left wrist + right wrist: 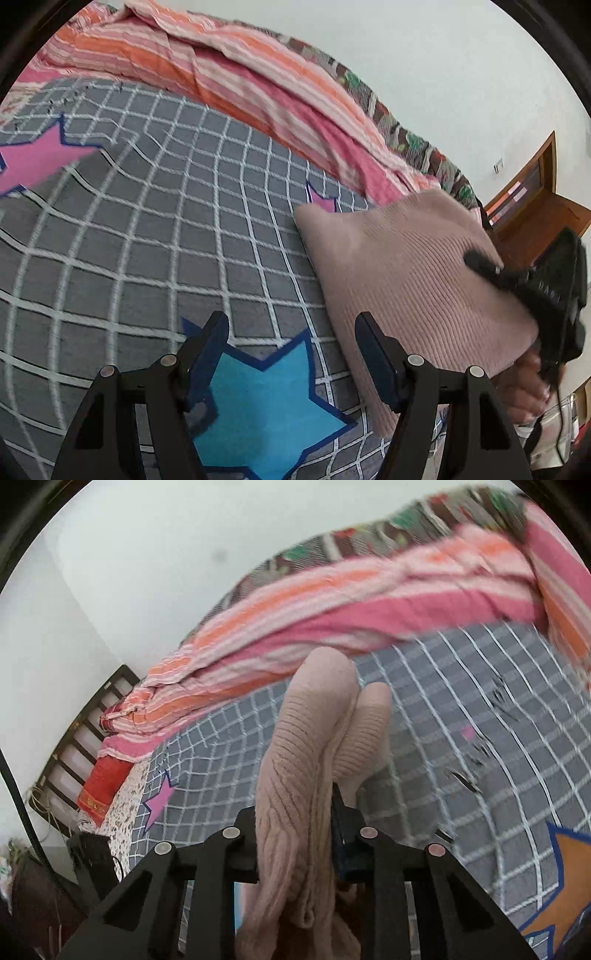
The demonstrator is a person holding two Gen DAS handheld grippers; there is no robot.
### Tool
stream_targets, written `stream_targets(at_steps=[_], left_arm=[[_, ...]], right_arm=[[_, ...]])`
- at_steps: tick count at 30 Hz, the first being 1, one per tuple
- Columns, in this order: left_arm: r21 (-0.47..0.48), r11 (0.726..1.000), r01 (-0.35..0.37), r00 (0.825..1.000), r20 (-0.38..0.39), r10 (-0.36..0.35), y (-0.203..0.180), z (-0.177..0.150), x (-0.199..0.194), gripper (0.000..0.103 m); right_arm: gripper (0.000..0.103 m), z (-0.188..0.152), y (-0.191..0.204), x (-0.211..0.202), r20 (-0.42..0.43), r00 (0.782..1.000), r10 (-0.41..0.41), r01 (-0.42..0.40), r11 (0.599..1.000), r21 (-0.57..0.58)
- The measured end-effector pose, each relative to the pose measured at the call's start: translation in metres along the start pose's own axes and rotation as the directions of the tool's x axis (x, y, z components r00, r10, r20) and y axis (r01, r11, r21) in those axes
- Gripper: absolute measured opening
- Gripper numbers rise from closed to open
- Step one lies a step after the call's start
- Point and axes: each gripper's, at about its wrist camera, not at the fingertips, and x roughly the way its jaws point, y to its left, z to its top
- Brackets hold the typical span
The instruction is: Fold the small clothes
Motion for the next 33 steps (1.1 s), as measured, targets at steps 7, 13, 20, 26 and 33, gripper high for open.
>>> stream_targets(at_steps=[7, 13, 20, 26, 33], left_arm=[[0.019, 1.000, -0.009, 0.998, 0.061, 0.008, -0.002, 0.011, -0.020, 0.069], [0.060, 0.998, -0.028, 0.998, 0.052, 0.025, 0.001, -0.001, -0.017, 0.069], [0.110, 0.993, -0.049, 0.999, 0.014, 0.048, -0.005, -0.018, 0.003, 0.069], [0.159, 0.982, -0.105, 0.994, 0.021, 0.103, -0.036, -0.006, 0.031, 0.069], [0.185, 0.948, -0.259, 0.965, 0.000, 0.264, -0.048, -0.007, 0.070, 0.073]], right_arm=[[0.025, 0.028, 0.050, 0.024, 0.004, 0.995, 0.098, -0.098, 0.995, 0.008], [0.026, 0.016, -0.013, 0.047, 0.063, 0.960, 0.274, -0.281, 0.924, 0.257], [0.030, -0.041, -0.102, 0.083, -0.052, 0.984, 0.171, -0.146, 0.936, 0.321], [0.030, -0.035, -0.049, 0.048, 0.056, 0.996, -0.073, 0.078, 0.993, -0.087], [0.029, -0.048, -0.051, 0.072, 0.060, 0.990, -0.131, 0.141, 0.968, -0.208]])
